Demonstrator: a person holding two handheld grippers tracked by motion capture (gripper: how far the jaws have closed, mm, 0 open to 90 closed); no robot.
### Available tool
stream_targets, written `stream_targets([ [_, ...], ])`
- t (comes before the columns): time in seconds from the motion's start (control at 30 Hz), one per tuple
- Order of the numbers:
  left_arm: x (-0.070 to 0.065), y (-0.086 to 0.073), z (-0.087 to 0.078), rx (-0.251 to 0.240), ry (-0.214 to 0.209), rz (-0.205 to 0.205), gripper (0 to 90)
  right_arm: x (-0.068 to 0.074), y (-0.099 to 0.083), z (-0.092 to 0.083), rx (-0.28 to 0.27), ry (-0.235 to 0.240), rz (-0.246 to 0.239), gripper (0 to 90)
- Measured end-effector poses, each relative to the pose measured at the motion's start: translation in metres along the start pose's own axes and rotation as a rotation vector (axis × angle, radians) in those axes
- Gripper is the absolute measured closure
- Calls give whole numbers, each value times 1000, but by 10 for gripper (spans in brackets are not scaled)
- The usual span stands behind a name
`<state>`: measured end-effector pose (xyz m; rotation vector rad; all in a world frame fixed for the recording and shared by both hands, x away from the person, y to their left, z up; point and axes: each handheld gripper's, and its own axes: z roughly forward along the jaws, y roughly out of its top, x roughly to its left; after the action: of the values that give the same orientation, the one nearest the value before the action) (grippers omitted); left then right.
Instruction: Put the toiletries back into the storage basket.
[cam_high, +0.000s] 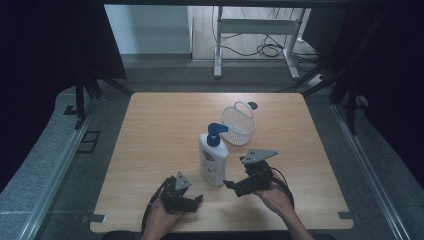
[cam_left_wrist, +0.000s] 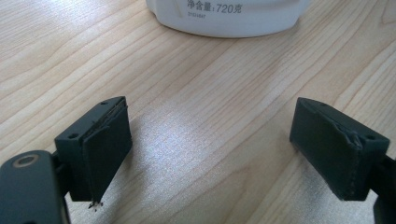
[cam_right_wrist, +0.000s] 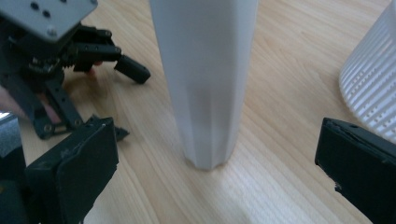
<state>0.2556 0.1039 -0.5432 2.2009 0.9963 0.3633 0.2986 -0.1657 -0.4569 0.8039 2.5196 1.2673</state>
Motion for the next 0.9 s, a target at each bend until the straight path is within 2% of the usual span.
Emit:
stream_targets([
  [0.6, 0, 0, 0, 0, 0, 0, 120, 5, 37, 14, -36, 11, -5, 47],
  [0.9, 0, 0, 0, 0, 0, -1, 120, 9, 51, 26, -22, 6, -18, 69],
])
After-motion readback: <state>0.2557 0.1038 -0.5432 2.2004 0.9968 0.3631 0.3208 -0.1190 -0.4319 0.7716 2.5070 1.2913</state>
